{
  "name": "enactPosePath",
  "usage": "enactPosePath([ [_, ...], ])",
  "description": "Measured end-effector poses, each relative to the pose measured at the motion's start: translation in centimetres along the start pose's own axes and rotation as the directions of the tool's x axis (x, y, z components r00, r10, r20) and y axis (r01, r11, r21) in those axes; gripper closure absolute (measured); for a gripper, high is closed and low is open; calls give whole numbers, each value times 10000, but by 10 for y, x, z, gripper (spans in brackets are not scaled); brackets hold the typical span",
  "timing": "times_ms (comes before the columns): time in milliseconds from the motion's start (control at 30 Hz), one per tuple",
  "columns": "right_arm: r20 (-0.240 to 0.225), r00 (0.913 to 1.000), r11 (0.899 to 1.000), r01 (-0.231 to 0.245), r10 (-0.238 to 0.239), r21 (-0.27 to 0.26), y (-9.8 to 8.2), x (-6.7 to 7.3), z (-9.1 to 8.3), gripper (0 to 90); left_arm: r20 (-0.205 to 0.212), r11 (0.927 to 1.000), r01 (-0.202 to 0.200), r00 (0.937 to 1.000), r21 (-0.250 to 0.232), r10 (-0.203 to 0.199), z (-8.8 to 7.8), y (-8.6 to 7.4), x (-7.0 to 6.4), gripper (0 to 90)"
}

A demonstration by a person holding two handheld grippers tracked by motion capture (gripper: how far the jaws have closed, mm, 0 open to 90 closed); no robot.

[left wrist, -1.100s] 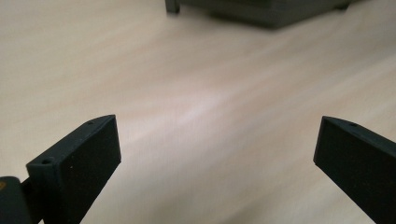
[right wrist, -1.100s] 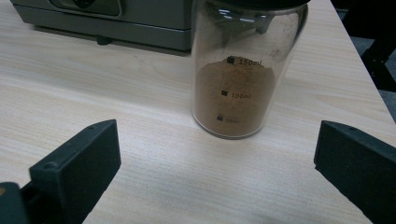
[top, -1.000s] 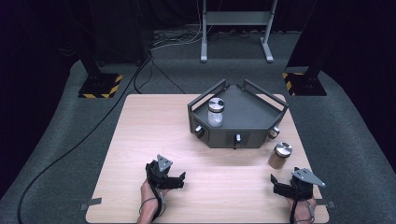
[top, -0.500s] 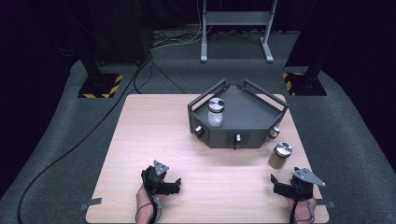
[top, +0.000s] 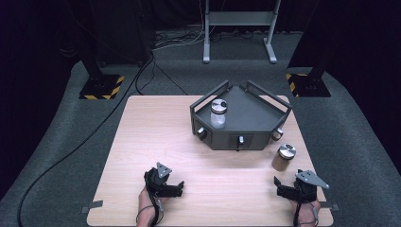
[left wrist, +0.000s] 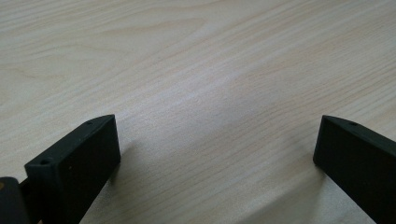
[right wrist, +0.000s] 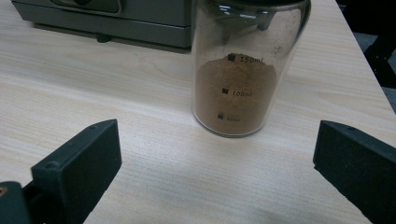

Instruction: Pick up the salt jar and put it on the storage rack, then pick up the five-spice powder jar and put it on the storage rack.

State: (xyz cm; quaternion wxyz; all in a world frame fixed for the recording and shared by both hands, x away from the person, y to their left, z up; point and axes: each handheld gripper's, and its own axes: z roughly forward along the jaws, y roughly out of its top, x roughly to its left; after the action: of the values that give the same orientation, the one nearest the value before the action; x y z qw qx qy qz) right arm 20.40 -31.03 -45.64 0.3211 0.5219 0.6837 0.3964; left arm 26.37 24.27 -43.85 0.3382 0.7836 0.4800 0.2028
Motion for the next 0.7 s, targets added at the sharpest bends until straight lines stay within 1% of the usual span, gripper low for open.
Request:
enactPosePath([
  [167, 0, 9999, 9999, 116, -116, 76, 1, 1, 1, 0, -1, 10000, -1, 10000, 4, 1, 0, 0, 0, 2],
  [333, 20, 10000, 10000, -6, 6, 2, 0, 0, 0, 1, 9, 10000, -40, 10000, 36, 40, 0, 1, 0, 2],
  [567, -14, 10000, 10000, 5, -5, 16, 0, 0, 0, 3, 3, 10000, -8, 10000, 13, 8, 0, 0, 0, 3],
  [700, 33, 10000, 10000, -45, 45, -83, -2, 0, -1, 3, 4, 10000, 3, 10000, 10, -3, 0, 0, 0, 3],
])
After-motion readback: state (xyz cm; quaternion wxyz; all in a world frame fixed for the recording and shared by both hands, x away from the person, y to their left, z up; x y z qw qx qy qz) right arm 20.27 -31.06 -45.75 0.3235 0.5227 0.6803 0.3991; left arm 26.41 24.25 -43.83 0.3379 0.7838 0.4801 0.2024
